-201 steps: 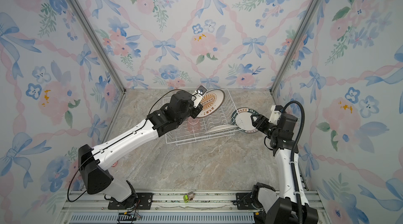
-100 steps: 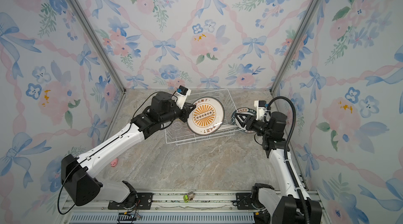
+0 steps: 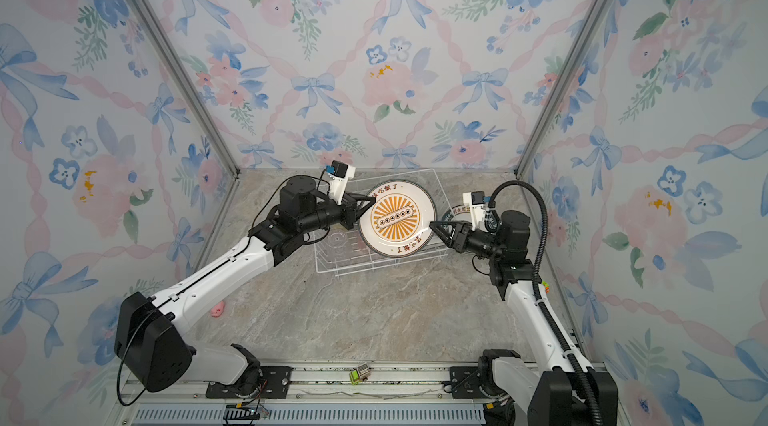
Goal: Unload the mixed dishes from the dish rack
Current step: 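Grasp the sunburst plate's rim with the right gripper opposite the left gripper, then carry the plate with the right gripper while the left gripper releases and withdraws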
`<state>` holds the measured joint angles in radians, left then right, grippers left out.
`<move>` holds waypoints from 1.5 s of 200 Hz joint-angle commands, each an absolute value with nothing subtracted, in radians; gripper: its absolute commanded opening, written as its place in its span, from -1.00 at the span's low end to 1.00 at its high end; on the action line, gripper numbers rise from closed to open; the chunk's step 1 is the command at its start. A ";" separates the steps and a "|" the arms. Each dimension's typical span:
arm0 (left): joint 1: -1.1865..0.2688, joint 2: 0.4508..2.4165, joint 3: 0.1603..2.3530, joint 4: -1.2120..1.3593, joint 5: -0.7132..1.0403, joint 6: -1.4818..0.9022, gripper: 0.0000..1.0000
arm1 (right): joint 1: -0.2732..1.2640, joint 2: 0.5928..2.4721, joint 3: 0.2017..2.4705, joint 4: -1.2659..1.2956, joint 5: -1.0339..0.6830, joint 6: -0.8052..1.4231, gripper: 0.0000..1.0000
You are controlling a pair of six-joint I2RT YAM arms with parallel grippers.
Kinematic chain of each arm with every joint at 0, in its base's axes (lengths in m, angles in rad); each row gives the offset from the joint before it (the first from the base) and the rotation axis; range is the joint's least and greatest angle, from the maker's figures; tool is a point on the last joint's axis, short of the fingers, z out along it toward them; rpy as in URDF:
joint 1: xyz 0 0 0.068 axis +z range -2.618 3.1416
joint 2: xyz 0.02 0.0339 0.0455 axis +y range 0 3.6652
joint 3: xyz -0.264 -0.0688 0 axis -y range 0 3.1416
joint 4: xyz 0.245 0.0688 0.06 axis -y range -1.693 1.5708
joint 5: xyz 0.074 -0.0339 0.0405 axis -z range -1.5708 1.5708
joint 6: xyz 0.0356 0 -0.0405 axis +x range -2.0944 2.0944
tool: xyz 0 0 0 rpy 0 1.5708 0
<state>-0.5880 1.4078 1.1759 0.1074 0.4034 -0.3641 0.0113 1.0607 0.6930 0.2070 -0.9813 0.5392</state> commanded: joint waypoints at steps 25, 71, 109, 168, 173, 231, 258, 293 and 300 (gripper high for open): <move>-0.584 1.411 1.169 0.278 0.480 -0.446 -0.83 | 0.059 1.093 0.663 0.325 -1.021 0.586 -0.33; -0.583 1.447 1.160 0.310 0.491 -0.472 -0.84 | 0.081 1.148 0.627 0.627 -1.060 0.808 -0.59; -0.583 1.479 1.155 0.317 0.491 -0.479 -0.83 | 0.086 1.195 0.617 0.820 -1.074 0.944 -1.00; -0.583 1.485 1.145 0.317 0.454 -0.472 -0.29 | 0.087 1.193 0.641 0.792 -1.057 0.952 -1.00; -0.582 1.481 1.142 0.316 0.448 -0.470 -0.19 | 0.087 1.186 0.648 0.757 -1.052 0.934 -1.00; -0.584 1.412 1.065 0.305 0.351 -0.416 -0.11 | 0.004 1.090 0.731 0.345 -0.934 0.752 -1.00; -0.606 1.332 0.970 0.270 0.209 -0.387 -0.11 | -0.129 1.086 0.768 0.266 -0.903 0.777 -1.00; -0.755 1.260 0.881 0.164 -0.034 -0.321 -0.13 | -0.334 1.095 0.761 0.196 -0.813 0.791 -1.00; -0.788 1.259 0.878 0.141 -0.069 -0.307 -0.13 | -0.364 1.099 0.756 0.180 -0.786 0.779 -1.00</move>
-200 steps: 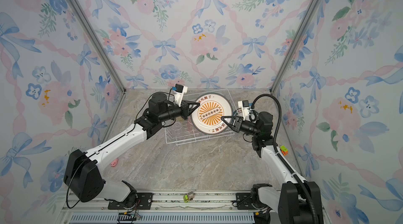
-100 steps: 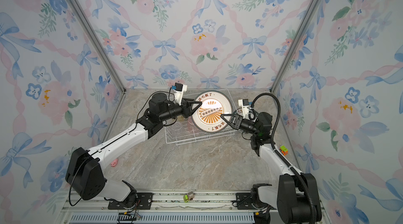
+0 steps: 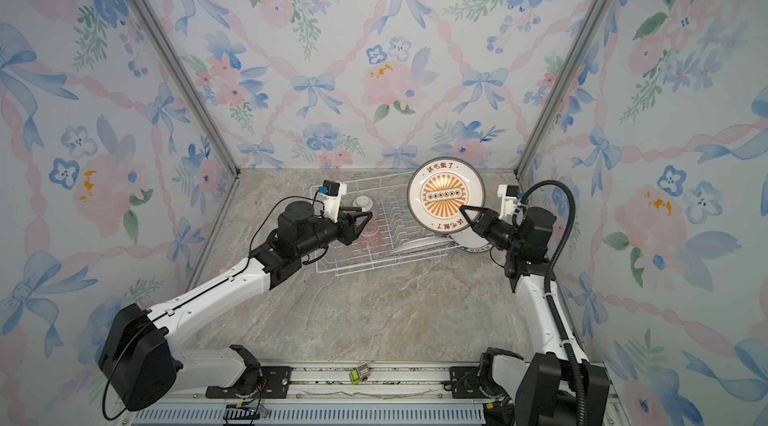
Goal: Unload the mixed dishes from the dish rack
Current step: 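Carry the plate with the right gripper while the left gripper releases and withdraws, then lower the sunburst plate onto the green-rimmed plate stack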
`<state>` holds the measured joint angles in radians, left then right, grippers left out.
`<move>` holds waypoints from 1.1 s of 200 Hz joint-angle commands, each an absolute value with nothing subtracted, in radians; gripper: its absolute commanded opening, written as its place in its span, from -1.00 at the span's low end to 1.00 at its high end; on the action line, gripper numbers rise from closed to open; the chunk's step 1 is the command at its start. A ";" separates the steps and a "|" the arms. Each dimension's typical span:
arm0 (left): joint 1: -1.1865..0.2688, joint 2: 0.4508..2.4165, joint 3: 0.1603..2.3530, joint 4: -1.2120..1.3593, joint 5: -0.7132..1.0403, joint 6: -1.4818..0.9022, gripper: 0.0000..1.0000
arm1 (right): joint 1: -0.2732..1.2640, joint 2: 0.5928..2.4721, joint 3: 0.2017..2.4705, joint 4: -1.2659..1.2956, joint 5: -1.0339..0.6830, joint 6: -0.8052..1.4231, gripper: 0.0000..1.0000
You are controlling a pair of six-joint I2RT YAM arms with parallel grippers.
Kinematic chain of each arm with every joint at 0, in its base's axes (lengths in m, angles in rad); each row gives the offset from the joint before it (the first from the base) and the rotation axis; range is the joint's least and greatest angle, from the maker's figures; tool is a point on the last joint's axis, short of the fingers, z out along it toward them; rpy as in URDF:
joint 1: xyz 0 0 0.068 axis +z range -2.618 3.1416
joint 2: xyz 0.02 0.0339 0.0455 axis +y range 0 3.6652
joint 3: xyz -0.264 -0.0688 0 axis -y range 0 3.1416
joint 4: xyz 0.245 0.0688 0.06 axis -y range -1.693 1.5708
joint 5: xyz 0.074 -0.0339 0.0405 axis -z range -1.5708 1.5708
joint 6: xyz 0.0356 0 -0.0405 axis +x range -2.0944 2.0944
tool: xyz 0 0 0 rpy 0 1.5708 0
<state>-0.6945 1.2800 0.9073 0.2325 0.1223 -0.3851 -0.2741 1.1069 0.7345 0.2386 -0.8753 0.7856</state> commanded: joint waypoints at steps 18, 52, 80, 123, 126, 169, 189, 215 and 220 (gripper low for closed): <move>-0.833 1.257 0.865 0.109 -0.110 -0.305 -0.14 | -0.413 1.113 0.752 0.135 -0.707 0.743 -1.00; -0.836 1.226 0.831 0.158 -0.110 -0.328 -0.12 | -0.444 1.119 0.739 0.071 -0.558 0.680 -1.00; -0.836 1.223 0.850 0.152 -0.107 -0.310 -0.11 | -0.457 1.106 0.721 0.025 -0.428 0.631 -1.00; -0.836 1.228 0.854 0.150 -0.108 -0.305 -0.11 | -0.481 1.154 0.706 0.030 -0.361 0.580 -1.00; -0.836 1.228 0.854 0.150 -0.108 -0.305 -0.10 | -0.481 1.162 0.706 0.035 -0.365 0.581 -1.00; -0.836 1.245 0.865 0.150 -0.098 -0.308 -0.11 | -0.474 1.299 0.687 0.141 -0.431 0.618 -1.00; -0.836 1.246 0.868 0.149 -0.098 -0.307 -0.11 | -0.465 1.356 0.679 0.203 -0.462 0.681 -1.00; -0.835 1.246 0.872 0.144 -0.104 -0.304 -0.11 | -0.450 1.412 0.677 0.268 -0.508 0.721 -1.00; -0.836 1.247 0.874 0.143 -0.104 -0.304 -0.11 | -0.448 1.419 0.679 0.273 -0.512 0.725 -1.00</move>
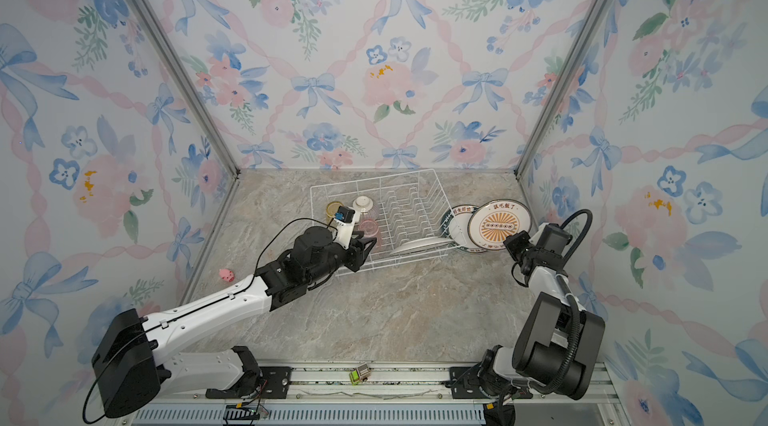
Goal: Unload the mixed dishes from the dish rack
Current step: 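Lower the sunburst plate onto the green-rimmed plate stack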
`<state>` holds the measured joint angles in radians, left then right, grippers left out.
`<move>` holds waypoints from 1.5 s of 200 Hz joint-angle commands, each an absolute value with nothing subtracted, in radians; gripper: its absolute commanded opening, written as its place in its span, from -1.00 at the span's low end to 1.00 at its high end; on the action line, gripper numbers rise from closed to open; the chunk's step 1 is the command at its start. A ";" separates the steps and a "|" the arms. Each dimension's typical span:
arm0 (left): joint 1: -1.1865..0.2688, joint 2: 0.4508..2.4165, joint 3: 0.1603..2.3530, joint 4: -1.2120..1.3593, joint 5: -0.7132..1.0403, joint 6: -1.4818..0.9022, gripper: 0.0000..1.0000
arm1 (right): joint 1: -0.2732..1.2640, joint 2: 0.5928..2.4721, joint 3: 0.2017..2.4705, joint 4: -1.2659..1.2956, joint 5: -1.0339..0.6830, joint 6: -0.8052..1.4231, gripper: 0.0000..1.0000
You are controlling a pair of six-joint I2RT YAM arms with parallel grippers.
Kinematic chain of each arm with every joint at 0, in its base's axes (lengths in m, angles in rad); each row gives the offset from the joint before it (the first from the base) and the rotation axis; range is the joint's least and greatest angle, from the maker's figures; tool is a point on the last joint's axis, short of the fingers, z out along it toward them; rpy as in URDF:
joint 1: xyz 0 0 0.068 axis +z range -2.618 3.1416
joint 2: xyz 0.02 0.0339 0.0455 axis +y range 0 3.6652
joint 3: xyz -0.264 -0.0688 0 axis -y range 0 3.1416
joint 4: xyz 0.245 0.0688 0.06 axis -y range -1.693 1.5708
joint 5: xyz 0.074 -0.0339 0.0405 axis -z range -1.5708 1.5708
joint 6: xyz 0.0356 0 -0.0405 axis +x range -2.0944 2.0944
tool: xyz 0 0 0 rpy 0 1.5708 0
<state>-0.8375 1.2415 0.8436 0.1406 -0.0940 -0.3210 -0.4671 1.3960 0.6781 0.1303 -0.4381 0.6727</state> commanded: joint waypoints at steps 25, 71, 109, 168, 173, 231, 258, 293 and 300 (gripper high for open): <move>-0.836 1.254 0.880 0.138 -0.104 -0.300 -0.11 | -0.423 1.454 0.693 0.273 -0.527 0.730 -1.00; -0.836 1.268 0.891 0.138 -0.093 -0.296 -0.11 | -0.398 1.514 0.696 0.304 -0.551 0.757 -1.00; -0.835 1.269 0.893 0.136 -0.092 -0.293 -0.11 | -0.389 1.544 0.702 0.320 -0.564 0.767 -1.00; -0.836 1.268 0.893 0.135 -0.089 -0.290 -0.10 | -0.383 1.583 0.718 0.309 -0.584 0.773 -1.00; -0.836 1.267 0.893 0.135 -0.088 -0.290 -0.10 | -0.383 1.587 0.720 0.307 -0.587 0.772 -1.00; -0.836 1.245 0.876 0.135 -0.092 -0.290 -0.10 | -0.382 1.619 0.744 0.257 -0.627 0.758 -0.73; -0.835 1.234 0.868 0.135 -0.094 -0.291 -0.10 | -0.382 1.596 0.752 0.201 -0.613 0.727 -0.57; -0.835 1.221 0.858 0.135 -0.094 -0.294 -0.10 | -0.381 1.563 0.776 0.100 -0.602 0.672 -0.41; -0.836 1.219 0.856 0.135 -0.092 -0.295 -0.10 | -0.381 1.555 0.782 0.071 -0.595 0.656 -0.36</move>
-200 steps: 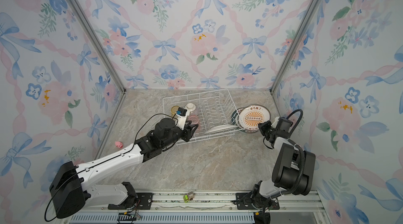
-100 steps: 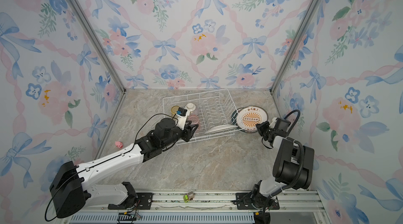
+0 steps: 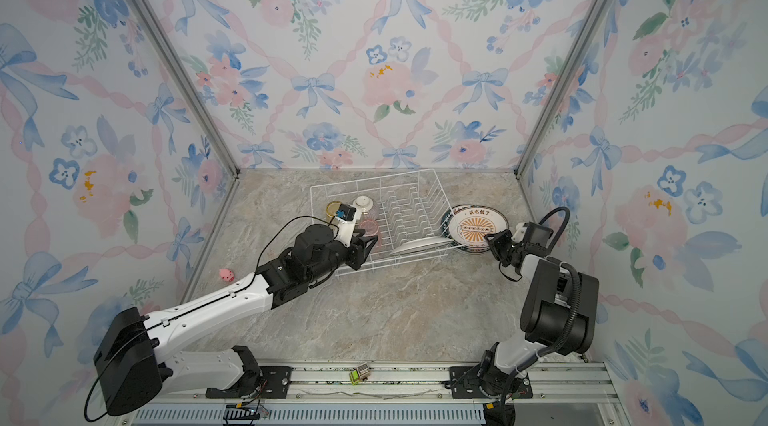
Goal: Unload the mixed dishes from the dish rack
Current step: 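Lower the sunburst plate onto the green-rimmed plate stack, then open the right gripper while the left gripper reaches toward the white plates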
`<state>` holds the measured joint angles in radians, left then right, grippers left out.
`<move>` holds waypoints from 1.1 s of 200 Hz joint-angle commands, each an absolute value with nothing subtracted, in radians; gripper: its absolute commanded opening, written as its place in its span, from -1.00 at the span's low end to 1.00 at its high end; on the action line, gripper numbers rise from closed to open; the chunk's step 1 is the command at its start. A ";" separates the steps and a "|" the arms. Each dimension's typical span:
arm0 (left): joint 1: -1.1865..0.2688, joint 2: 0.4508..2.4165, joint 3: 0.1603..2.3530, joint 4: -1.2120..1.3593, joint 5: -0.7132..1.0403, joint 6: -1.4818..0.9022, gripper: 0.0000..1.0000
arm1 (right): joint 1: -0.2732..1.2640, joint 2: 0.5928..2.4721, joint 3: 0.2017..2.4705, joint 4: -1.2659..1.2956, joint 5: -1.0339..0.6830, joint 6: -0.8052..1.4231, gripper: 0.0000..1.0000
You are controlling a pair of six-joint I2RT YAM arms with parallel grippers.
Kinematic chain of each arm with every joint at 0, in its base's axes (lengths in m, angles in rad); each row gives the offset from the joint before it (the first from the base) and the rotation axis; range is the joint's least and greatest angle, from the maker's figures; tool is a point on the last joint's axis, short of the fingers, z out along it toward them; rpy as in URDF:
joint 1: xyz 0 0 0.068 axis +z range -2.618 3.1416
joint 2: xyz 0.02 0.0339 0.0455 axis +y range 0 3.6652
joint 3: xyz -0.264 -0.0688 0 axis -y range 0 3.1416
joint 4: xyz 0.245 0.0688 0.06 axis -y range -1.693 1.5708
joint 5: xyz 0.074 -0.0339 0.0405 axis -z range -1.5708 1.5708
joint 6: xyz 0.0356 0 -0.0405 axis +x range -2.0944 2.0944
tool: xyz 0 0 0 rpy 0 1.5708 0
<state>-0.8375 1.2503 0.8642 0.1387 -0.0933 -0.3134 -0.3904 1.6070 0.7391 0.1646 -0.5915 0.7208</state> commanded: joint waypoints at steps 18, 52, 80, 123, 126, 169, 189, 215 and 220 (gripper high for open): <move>-0.836 1.213 0.853 0.134 -0.093 -0.294 -0.10 | -0.381 1.531 0.797 -0.002 -0.579 0.600 -0.16; -0.836 1.200 0.843 0.135 -0.097 -0.295 -0.10 | -0.380 1.495 0.825 -0.139 -0.532 0.508 -0.08; -0.836 1.195 0.834 0.137 -0.100 -0.295 -0.10 | -0.377 1.495 0.846 -0.228 -0.482 0.440 0.03; -0.836 1.192 0.822 0.143 -0.104 -0.293 -0.09 | -0.366 1.534 0.875 -0.274 -0.454 0.407 0.10; -0.835 1.191 0.821 0.142 -0.103 -0.293 -0.09 | -0.364 1.535 0.877 -0.276 -0.449 0.406 0.10; -0.836 1.188 0.818 0.131 -0.111 -0.283 -0.09 | -0.340 1.556 0.904 -0.312 -0.398 0.383 0.14; -0.836 1.200 0.826 0.118 -0.107 -0.278 -0.09 | -0.334 1.564 0.908 -0.316 -0.388 0.380 0.18; -0.836 1.219 0.839 0.112 -0.095 -0.273 -0.09 | -0.328 1.569 0.914 -0.318 -0.382 0.382 0.21; -0.836 1.224 0.843 0.111 -0.091 -0.272 -0.09 | -0.327 1.567 0.913 -0.319 -0.379 0.383 0.22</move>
<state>-0.8375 1.2072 0.8288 0.1261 -0.0971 -0.2962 -0.3389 1.5528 0.8886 -0.2829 -0.4053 0.3988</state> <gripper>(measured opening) 0.457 0.607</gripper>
